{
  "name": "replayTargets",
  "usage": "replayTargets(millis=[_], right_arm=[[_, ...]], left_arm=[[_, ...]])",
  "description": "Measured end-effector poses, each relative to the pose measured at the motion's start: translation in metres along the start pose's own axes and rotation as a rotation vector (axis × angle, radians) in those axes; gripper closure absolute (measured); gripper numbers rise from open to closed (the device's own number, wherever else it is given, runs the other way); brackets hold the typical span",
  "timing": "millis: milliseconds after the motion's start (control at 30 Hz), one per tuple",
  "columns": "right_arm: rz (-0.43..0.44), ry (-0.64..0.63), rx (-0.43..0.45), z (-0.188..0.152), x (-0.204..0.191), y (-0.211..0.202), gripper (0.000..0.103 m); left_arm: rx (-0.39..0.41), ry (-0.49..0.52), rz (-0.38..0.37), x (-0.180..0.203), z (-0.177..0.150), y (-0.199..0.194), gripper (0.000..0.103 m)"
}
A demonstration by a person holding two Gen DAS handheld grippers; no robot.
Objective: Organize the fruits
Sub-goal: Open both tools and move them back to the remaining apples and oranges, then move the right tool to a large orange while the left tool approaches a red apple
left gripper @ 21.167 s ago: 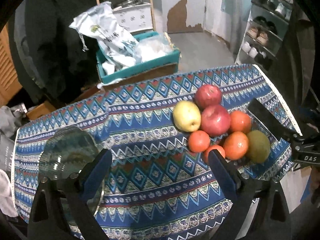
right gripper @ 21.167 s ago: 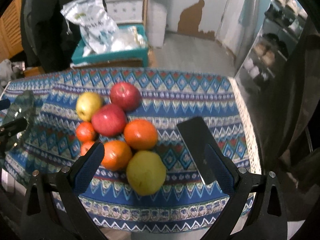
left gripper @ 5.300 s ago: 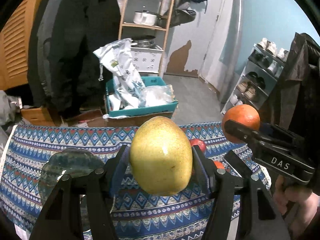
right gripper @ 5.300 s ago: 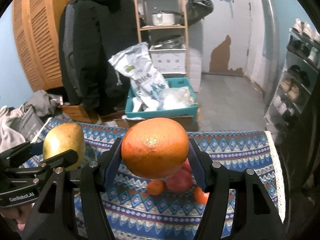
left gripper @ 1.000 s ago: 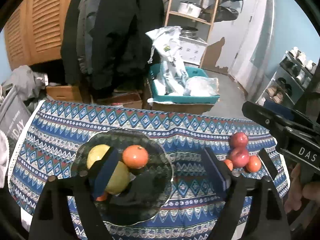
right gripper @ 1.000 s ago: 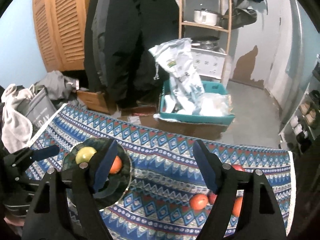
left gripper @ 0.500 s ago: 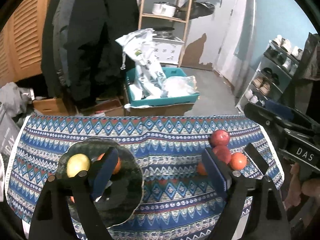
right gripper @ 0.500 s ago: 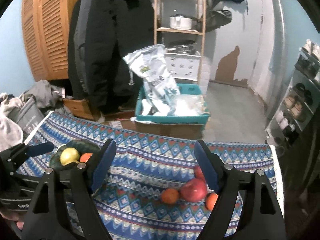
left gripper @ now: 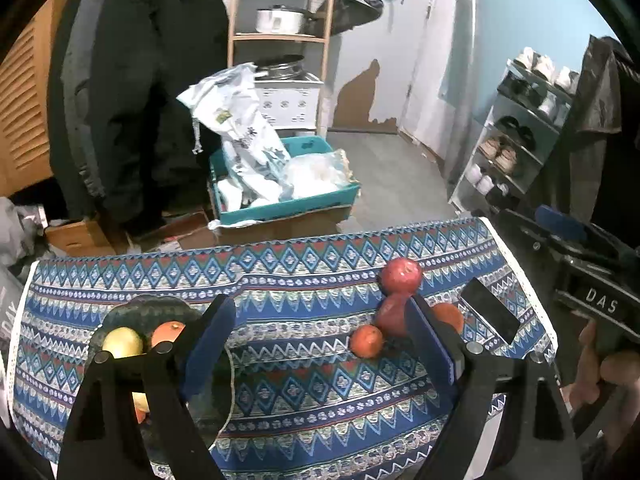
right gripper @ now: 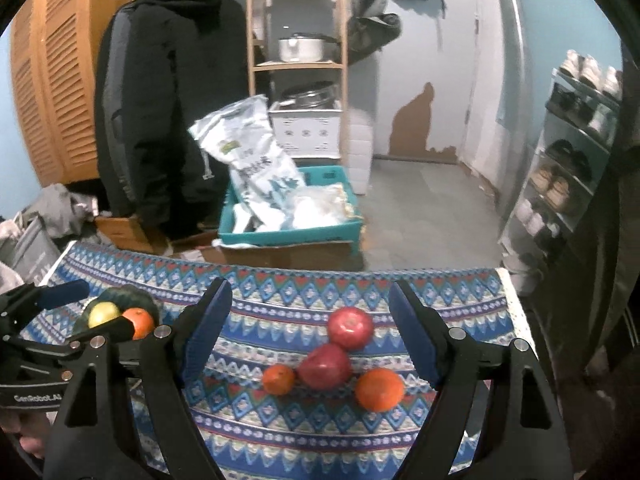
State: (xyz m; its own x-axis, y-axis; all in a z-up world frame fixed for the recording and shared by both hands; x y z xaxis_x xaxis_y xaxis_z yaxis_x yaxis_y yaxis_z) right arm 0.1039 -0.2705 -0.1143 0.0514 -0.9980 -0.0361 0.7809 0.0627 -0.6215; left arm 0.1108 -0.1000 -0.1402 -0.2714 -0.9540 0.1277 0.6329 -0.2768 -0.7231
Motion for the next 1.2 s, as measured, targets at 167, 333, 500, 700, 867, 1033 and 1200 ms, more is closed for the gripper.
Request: replayTargets(millis=[167, 333, 500, 700, 867, 1033, 1200], right_arm=[[-0.027, 0.035, -0.01, -0.006, 0.027, 0.0, 0.022], [-0.054, 0.066, -0.02, -0.014, 0.051, 0.0, 0.022], [-0.067, 0.078, -0.04, -0.022, 0.064, 0.005, 0.022], [-0.078, 0.085, -0.08, -0.035, 0.075, 0.018, 0.022], [-0.081, 0.1, -0.139, -0.051, 0.085, 0.039, 0.022], [-0.086, 0.112, -0.22, -0.074, 0.095, 0.066, 0.022], [-0.07, 0.13, -0.31, -0.101, 0.099, 0.095, 0.022]], left_arm=[[-0.014, 0.026, -0.015, 0.017, 0.0, 0.008, 0.016], [-0.033, 0.05, -0.025, 0.031, 0.0, 0.019, 0.016], [-0.053, 0.065, -0.032, 0.042, -0.002, 0.031, 0.016], [-0.096, 0.08, -0.04, 0.051, -0.009, 0.054, 0.016], [-0.143, 0.088, -0.039, 0.055, -0.018, 0.078, 0.016], [-0.185, 0.099, -0.032, 0.059, -0.03, 0.103, 0.016], [-0.215, 0.111, -0.03, 0.061, -0.039, 0.122, 0.016]])
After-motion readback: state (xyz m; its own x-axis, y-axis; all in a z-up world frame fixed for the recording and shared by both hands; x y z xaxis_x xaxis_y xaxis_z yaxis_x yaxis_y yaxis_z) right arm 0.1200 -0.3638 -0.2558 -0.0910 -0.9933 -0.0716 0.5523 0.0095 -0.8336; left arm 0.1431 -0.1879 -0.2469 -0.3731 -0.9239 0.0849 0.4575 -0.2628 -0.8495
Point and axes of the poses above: each gripper's, at about its wrist camera, not at the fingertips, and y roughly the way its jaws point, x to its right, z to its top, the point moved 8 cm from there along y, roughly the way its jaws point
